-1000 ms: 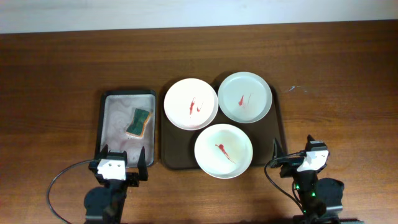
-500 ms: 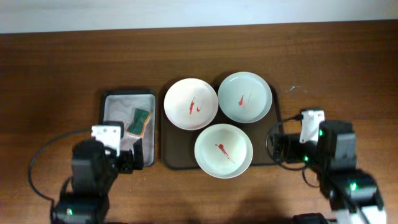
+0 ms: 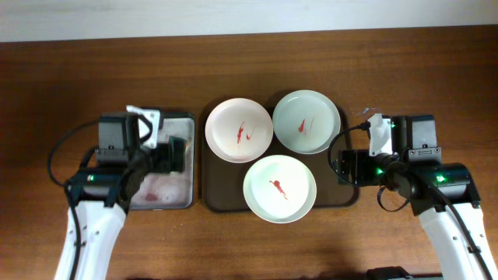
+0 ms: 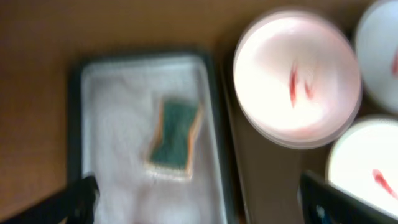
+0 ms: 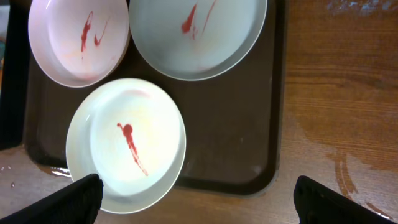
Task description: Clean dirty plates on tray and stack at the side
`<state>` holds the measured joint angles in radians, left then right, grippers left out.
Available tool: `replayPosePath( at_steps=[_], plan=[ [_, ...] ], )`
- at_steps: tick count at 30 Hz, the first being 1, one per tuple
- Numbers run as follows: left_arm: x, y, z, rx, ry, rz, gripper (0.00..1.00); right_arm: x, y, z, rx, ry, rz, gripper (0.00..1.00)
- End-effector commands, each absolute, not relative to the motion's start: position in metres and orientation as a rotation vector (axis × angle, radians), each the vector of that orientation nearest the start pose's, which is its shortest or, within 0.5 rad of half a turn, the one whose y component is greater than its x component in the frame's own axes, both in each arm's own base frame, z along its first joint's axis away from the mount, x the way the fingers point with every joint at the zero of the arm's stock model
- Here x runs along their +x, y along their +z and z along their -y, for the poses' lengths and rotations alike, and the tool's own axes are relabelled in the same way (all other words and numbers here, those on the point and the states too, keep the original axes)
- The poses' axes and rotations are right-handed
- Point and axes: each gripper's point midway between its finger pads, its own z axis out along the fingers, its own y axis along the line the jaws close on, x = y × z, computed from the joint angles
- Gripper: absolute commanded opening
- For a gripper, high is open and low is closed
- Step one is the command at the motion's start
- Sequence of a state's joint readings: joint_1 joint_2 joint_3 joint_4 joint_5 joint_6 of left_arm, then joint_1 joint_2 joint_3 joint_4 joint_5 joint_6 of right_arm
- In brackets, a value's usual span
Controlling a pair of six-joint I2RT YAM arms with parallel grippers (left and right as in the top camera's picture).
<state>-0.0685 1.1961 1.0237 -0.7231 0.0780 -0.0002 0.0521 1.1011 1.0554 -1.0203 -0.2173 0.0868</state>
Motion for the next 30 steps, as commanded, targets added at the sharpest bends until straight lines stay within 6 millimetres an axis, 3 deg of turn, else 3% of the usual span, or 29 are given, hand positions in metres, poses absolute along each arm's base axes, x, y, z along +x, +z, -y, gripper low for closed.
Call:
replayPosePath(
  at_steps=[1, 5, 8, 11, 14, 15, 18, 19, 20, 23, 25, 28, 30],
  plan=[
    [0.356, 0.161, 0.019, 0.062, -0.005, -2.492, 0.95, 0.266, 0.194, -0.053, -0.028, 0.355, -2.613, 0.99],
    [0.365, 0.095, 0.019, 0.231, 0.047, -2.656, 0.87, 0.266, 0.194, -0.053, -0.028, 0.355, -2.613, 0.99],
    [0.364, 0.055, 0.021, 0.264, 0.034, -2.759, 0.67, 0.266, 0.194, -0.053, -0.028, 0.355, -2.613, 0.99],
    [0.363, 0.034, 0.027, 0.277, -0.017, -2.806, 0.49, 0.266, 0.194, -0.053, -0.028, 0.355, -2.613, 0.99],
    [0.360, 0.019, 0.027, 0.280, -0.020, -2.846, 0.49, 0.266, 0.194, -0.053, -0.028, 0.355, -2.613, 0.99],
    [0.361, 0.015, 0.027, 0.281, -0.019, -2.851, 0.44, 0.266, 0.194, -0.053, -0.028, 0.355, -2.613, 0.99],
    [0.362, 0.010, 0.027, 0.281, -0.019, -2.854, 0.36, 0.266, 0.194, -0.053, -0.028, 0.355, -2.614, 0.99],
    [0.363, 0.009, 0.027, 0.280, -0.018, -2.852, 0.13, 0.266, 0.194, -0.053, -0.028, 0.355, -2.614, 0.98],
    [0.364, 0.009, 0.027, 0.279, -0.019, -2.852, 0.00, 0.266, 0.194, -0.053, -0.028, 0.355, -2.614, 0.99],
    [0.360, 0.013, 0.027, 0.258, -0.022, -2.863, 0.00, 0.266, 0.193, -0.053, -0.028, 0.355, -2.614, 0.99],
    [0.355, 0.027, 0.024, 0.192, -0.013, -2.869, 0.00, 0.266, 0.193, -0.053, -0.028, 0.355, -2.615, 0.99],
    [0.357, 0.050, 0.023, -0.023, -0.038, -2.819, 0.00, 0.266, 0.186, -0.054, -0.065, 0.347, -2.646, 0.99],
    [0.357, 0.052, 0.023, -0.211, -0.069, -2.809, 0.00, 0.264, 0.175, -0.054, -0.065, 0.349, -2.699, 0.99]
  ],
)
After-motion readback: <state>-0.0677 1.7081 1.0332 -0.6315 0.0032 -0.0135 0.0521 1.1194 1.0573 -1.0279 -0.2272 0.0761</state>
